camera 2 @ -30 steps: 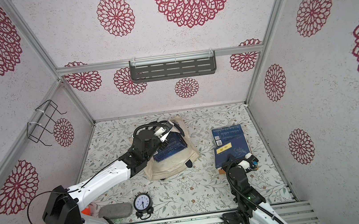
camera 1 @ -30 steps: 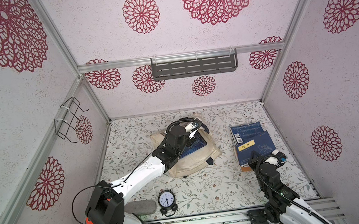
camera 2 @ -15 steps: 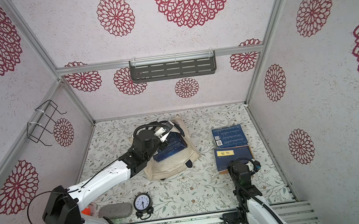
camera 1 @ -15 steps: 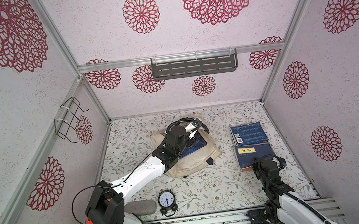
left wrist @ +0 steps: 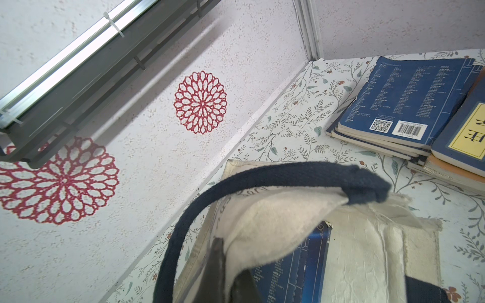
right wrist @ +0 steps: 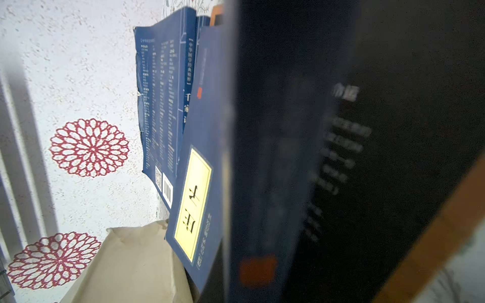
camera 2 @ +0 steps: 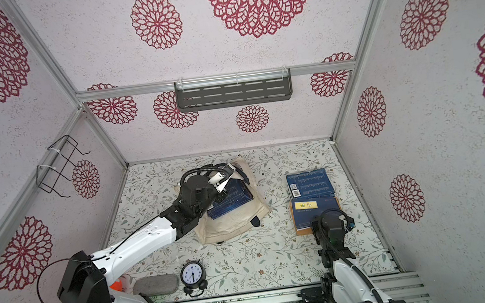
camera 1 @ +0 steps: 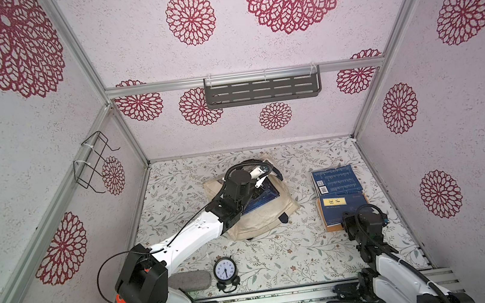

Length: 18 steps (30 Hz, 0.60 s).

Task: Take out the books from the canvas bag
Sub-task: Place the book on the book.

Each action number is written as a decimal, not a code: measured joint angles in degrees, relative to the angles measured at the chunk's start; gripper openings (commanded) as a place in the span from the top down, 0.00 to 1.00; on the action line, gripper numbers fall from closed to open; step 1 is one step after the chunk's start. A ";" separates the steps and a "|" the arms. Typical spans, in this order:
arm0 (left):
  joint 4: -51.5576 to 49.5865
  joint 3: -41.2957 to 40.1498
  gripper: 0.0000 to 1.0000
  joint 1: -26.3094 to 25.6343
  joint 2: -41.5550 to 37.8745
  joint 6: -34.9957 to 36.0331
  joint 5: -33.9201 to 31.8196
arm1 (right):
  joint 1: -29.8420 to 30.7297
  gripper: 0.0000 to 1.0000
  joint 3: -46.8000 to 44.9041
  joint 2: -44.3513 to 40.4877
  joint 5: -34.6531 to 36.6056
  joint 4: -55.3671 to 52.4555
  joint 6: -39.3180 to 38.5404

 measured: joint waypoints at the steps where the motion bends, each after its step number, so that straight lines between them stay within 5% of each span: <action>1: -0.09 0.00 1.00 0.00 0.00 0.00 0.04 | -0.20 0.85 0.11 -0.13 -0.20 -0.26 -0.33; 12: -0.20 0.00 1.00 0.00 0.00 0.04 0.48 | -2.71 0.36 1.68 -3.30 -2.56 -4.07 -4.35; 18: -0.55 0.00 1.00 -0.02 0.00 0.04 0.81 | -3.72 0.18 3.67 -3.93 -4.42 -7.67 -6.45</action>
